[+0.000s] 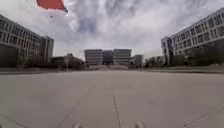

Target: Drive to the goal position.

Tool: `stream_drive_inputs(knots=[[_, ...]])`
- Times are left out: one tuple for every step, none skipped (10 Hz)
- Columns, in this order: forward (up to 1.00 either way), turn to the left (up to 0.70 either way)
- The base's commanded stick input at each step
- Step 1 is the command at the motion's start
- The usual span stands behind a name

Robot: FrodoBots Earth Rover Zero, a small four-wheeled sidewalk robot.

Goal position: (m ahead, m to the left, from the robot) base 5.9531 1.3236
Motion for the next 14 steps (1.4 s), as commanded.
stream_drive_inputs(knots=[[0.70,0.00],[0.70,0.00],[0.68,0.00],[0.42,0.00],[0.02,0.00],[0.00,0.00],[0.00,0.00],[0.00,0.00],[0.00,0.00],[0.00,0.00],[0.00,0.00],[0.00,0.00],[0.00,0.00],[0.00,0.00]])
